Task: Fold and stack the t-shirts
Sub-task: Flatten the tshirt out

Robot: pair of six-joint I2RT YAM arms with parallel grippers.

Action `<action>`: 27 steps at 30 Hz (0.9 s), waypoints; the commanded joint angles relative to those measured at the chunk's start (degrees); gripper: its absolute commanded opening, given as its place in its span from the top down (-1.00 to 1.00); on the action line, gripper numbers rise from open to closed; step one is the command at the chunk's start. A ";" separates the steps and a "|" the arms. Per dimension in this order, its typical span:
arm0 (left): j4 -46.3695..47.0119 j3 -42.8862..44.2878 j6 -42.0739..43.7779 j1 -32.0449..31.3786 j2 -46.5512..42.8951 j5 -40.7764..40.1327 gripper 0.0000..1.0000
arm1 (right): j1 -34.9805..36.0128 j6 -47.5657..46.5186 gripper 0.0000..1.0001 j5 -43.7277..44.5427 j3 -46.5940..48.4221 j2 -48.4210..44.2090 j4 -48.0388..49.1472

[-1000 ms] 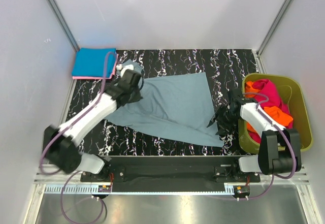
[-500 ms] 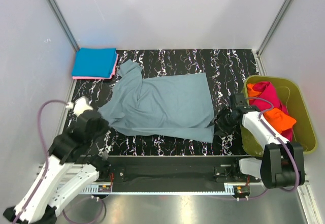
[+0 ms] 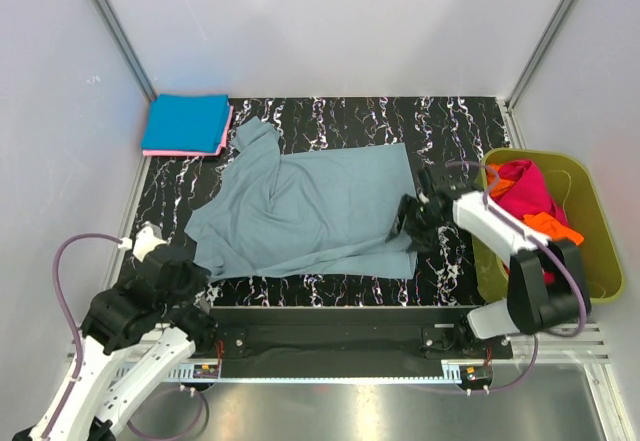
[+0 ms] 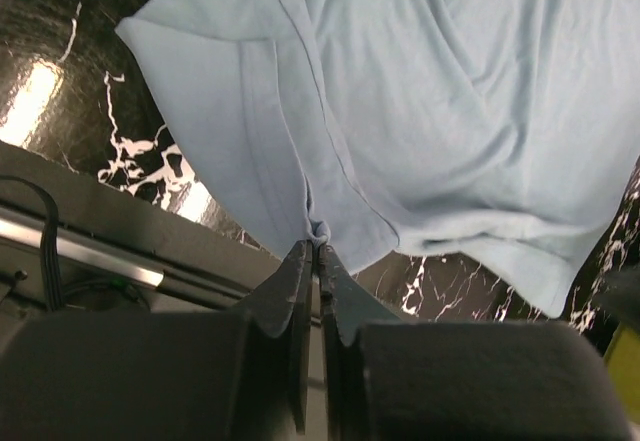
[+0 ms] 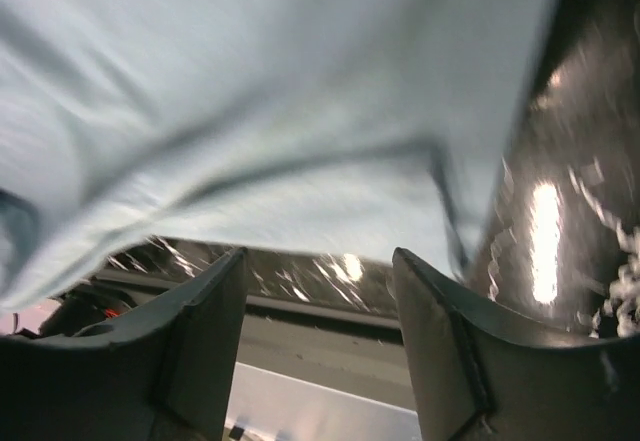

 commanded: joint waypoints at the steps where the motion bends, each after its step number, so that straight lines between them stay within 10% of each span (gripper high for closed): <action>1: 0.23 3.08 1.20 0.04 1.35 1.01 0.86 | 0.26 -6.18 -0.34 1.89 9.69 7.21 1.85; 15: 26.15 1.67 13.77 0.04 21.89 12.17 1.00 | 0.26 -4.70 -0.33 2.23 30.88 32.27 3.44; 20: 29.91 3.45 17.20 1.44 26.65 8.11 0.26 | 0.26 -3.37 -0.33 4.61 37.03 39.47 3.52; 27: 43.01 2.65 24.49 12.43 47.99 23.64 0.21 | -2.20 -3.90 -0.34 8.39 41.52 45.11 2.21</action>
